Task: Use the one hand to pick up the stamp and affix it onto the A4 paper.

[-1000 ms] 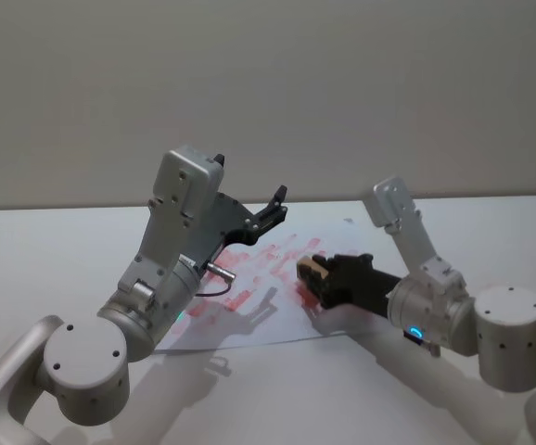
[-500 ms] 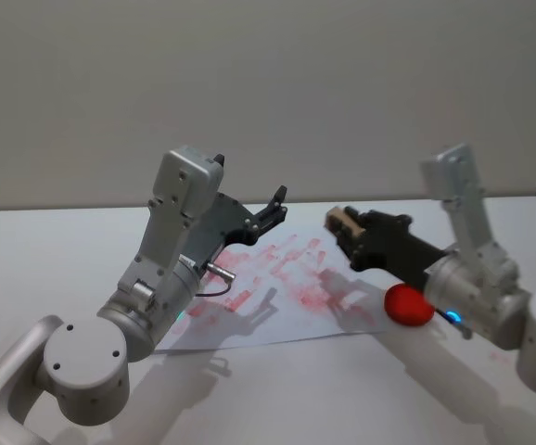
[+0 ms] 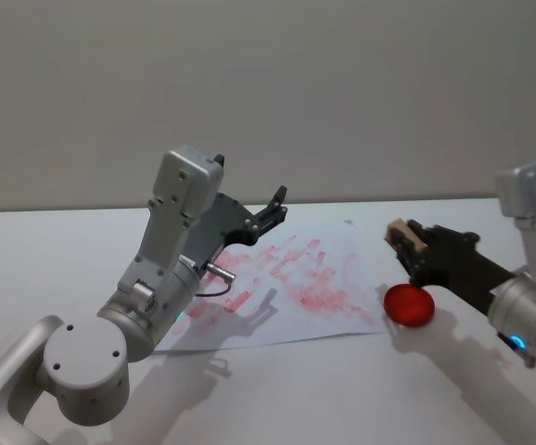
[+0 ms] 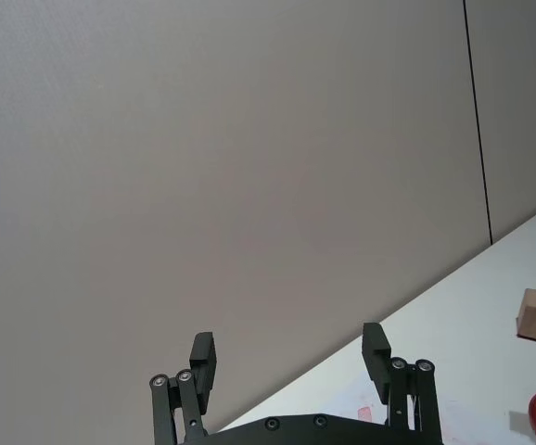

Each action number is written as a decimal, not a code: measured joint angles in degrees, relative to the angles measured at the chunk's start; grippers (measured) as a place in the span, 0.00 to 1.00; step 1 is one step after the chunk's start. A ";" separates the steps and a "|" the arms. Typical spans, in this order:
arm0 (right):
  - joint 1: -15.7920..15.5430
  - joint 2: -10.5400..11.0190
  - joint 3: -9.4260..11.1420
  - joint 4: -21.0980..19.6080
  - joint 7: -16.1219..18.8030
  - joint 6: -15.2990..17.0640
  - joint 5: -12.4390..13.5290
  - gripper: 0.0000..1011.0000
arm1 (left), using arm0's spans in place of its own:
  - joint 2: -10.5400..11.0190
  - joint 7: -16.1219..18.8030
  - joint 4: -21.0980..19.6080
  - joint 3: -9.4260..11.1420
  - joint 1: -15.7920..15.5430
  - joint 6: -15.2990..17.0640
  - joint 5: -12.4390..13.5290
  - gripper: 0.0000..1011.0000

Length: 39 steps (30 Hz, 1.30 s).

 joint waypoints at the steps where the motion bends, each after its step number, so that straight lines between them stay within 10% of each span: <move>1: -0.30 0.31 0.16 -0.32 -0.18 0.24 0.11 0.23 | 0.00 0.00 0.00 0.00 0.00 0.00 0.00 0.99; 39: 0.54 1.11 -0.07 4.53 1.36 6.76 -0.38 0.23 | 0.00 0.00 0.00 0.00 0.00 0.00 0.00 0.99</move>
